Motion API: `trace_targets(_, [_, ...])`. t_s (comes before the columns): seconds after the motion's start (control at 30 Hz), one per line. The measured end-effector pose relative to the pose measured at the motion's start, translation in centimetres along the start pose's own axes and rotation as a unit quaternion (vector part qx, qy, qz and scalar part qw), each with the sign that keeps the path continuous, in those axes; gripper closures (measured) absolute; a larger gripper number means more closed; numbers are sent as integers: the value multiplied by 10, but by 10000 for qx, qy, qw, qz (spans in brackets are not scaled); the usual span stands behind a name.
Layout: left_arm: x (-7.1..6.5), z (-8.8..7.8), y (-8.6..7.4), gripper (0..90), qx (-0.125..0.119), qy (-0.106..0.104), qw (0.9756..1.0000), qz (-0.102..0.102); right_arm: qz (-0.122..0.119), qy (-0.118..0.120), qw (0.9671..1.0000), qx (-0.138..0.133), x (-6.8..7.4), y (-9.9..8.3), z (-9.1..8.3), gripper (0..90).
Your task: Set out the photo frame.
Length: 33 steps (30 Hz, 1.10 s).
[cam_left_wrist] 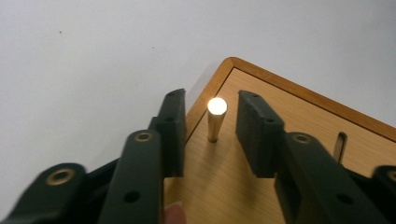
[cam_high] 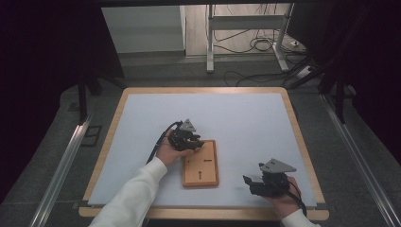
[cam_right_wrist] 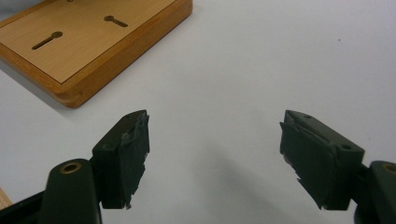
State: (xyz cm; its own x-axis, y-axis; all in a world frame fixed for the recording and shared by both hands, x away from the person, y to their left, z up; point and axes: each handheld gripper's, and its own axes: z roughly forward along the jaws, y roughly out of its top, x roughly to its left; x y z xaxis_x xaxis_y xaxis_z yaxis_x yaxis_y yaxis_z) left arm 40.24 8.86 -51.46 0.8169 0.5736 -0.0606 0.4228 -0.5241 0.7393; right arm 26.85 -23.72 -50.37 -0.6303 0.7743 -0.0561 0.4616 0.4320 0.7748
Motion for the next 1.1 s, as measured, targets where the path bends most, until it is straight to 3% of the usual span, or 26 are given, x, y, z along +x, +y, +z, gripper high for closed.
trace_targets(0.27, [2,4,-1,833,-26,-99,9999,-71,-25,7,10000,-7,0,0,0,243])
trace_targets(0.87, [7,3,-1,841,56,-305,9992,-267,-214,120,9997,-17,10,3,2,217])
trace_targets(0.97, [8,3,0,841,76,-336,9989,-304,-189,315,9993,-93,12,4,2,211])
trace_targets(1.1, [9,3,0,841,92,-361,9988,-325,-321,401,9986,-110,19,7,3,192])
